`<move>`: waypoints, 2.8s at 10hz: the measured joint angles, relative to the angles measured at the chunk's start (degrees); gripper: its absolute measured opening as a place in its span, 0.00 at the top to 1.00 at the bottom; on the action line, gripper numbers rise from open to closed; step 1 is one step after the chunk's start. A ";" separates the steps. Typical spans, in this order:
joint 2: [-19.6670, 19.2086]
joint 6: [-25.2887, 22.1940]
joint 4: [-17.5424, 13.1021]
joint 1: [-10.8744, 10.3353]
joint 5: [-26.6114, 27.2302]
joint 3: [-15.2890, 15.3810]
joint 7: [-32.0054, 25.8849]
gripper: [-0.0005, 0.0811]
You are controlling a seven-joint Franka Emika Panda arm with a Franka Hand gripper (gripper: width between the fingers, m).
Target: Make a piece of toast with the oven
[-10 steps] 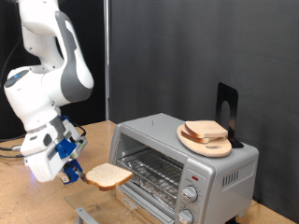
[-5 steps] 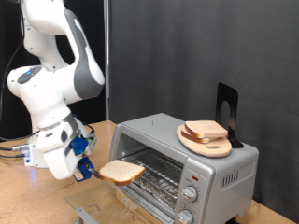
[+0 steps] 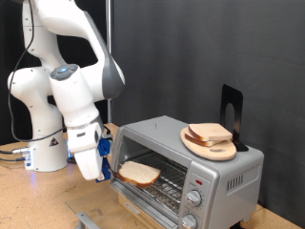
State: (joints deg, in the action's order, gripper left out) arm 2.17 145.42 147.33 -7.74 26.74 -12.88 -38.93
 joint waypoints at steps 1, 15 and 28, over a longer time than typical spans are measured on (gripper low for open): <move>-0.75 1.95 0.16 -0.02 -2.11 0.39 0.02 0.52; -0.28 3.75 -0.01 0.24 -8.57 1.70 1.02 0.52; 1.17 -0.65 -3.87 0.09 -27.63 3.99 11.15 0.52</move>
State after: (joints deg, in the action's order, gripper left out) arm 3.35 144.78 143.46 -7.65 -0.89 -8.90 -27.78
